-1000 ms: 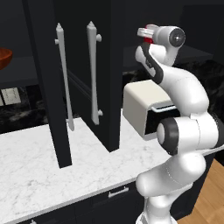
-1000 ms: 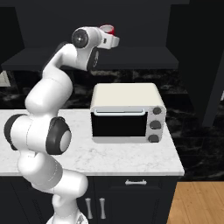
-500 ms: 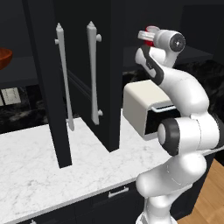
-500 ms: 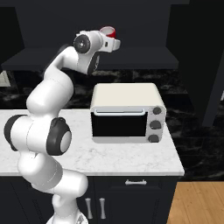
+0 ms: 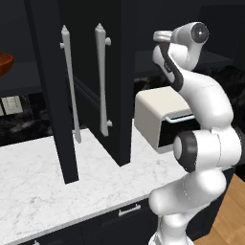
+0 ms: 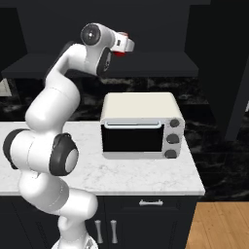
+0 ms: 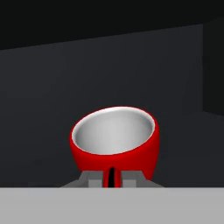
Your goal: Gather all objects into one cabinet and sort the glasses and bowls to opposite sides.
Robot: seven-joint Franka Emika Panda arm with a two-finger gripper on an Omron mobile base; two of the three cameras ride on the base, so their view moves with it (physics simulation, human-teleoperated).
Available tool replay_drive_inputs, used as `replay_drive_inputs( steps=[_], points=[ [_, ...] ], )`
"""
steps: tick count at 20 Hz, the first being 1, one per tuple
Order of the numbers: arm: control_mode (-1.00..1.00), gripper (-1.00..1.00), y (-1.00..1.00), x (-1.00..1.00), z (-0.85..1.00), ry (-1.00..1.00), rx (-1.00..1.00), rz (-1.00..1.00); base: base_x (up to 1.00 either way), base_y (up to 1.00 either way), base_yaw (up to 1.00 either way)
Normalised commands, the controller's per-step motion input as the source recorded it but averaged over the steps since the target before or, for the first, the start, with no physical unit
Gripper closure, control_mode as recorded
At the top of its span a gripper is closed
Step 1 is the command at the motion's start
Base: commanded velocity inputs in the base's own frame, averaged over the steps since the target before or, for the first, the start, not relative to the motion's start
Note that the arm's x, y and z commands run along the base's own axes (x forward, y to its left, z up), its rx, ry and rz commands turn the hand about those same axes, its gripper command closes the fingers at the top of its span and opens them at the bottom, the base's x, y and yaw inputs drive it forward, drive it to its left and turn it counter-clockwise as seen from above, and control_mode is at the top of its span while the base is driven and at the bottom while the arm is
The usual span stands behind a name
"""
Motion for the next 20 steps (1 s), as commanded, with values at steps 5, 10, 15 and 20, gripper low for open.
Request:
replay_drive_inputs(
  steps=[5, 10, 15, 20],
  points=[
    [-1.00, 1.00, 0.00, -0.34, 0.00, 0.01, 0.00, 0.04, 0.00, 0.00, 0.00],
    [-1.00, 1.00, 0.00, -0.01, 0.00, 0.00, 0.00, 0.00, 0.00, 0.00, 0.00],
    [-1.00, 1.00, 0.00, 0.00, 0.00, 0.00, 0.00, 0.00, 0.00, 0.00, 0.00],
    [1.00, 1.00, 0.00, 0.00, 0.00, 0.00, 0.00, 0.00, -0.34, -0.11, 0.10]
  ],
)
